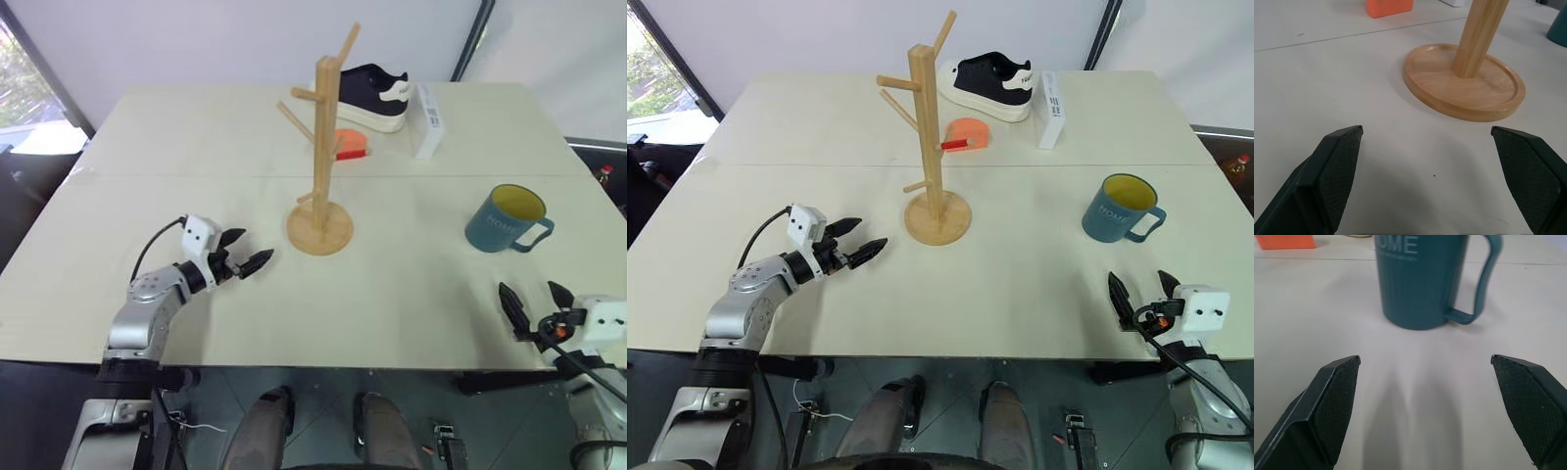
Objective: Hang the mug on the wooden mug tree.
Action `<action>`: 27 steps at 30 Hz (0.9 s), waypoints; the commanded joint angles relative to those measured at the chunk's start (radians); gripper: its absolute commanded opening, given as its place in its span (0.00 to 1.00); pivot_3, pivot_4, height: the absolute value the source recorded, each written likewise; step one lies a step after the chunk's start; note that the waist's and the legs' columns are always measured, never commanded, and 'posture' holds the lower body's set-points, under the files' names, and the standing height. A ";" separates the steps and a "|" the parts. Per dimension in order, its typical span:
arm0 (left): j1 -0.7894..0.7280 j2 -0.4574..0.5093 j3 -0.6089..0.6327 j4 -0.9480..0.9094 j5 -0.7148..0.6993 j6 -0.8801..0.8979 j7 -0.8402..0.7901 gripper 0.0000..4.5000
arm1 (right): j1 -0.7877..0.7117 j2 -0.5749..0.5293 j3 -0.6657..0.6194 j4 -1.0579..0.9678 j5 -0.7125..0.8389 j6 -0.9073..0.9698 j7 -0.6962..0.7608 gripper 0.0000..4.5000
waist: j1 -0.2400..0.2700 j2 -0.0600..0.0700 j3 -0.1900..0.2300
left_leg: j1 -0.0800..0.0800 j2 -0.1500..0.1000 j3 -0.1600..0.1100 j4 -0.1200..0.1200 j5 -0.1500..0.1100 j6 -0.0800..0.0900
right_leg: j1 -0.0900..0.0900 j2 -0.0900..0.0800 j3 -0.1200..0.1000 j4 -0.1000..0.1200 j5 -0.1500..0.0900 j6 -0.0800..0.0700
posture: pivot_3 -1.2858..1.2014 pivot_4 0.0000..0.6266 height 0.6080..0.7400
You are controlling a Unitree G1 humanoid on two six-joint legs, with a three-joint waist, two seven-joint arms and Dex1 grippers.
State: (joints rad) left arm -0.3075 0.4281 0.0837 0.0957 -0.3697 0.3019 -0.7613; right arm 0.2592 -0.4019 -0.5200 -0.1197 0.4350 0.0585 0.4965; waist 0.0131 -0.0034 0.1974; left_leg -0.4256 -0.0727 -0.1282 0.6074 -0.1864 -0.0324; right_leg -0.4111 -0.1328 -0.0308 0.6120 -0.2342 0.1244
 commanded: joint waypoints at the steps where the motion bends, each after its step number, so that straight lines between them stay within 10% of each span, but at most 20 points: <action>1: 0.010 0.009 0.027 -0.048 -0.014 -0.002 0.011 1.00 | -0.002 -0.019 -0.018 0.008 0.001 -0.025 0.010 0.99 | 0.000 0.000 0.000 | 0.000 0.000 0.000 0.000 0.000 0.000 | 0.000 0.000 0.000 0.000 0.000 0.000 | 0.52 0.24 1.00; 27: -0.102 -0.097 -0.341 -0.319 -0.040 0.058 -0.192 1.00 | -0.147 -0.035 0.000 0.102 -0.117 -0.037 -0.153 0.99 | -0.003 0.002 -0.001 | 0.001 0.000 0.005 0.003 0.000 0.001 | 0.002 0.000 0.000 0.001 0.000 -0.001 | 0.52 0.24 1.00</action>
State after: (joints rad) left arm -0.3990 0.3402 -0.2454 -0.2106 -0.4052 0.3672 -0.9437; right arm 0.1275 -0.4163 -0.5158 -0.0171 0.3302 0.0366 0.3603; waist 0.0101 -0.0013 0.1963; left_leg -0.4250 -0.0726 -0.1234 0.6104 -0.1860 -0.0317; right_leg -0.4096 -0.1324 -0.0305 0.6131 -0.2338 0.1237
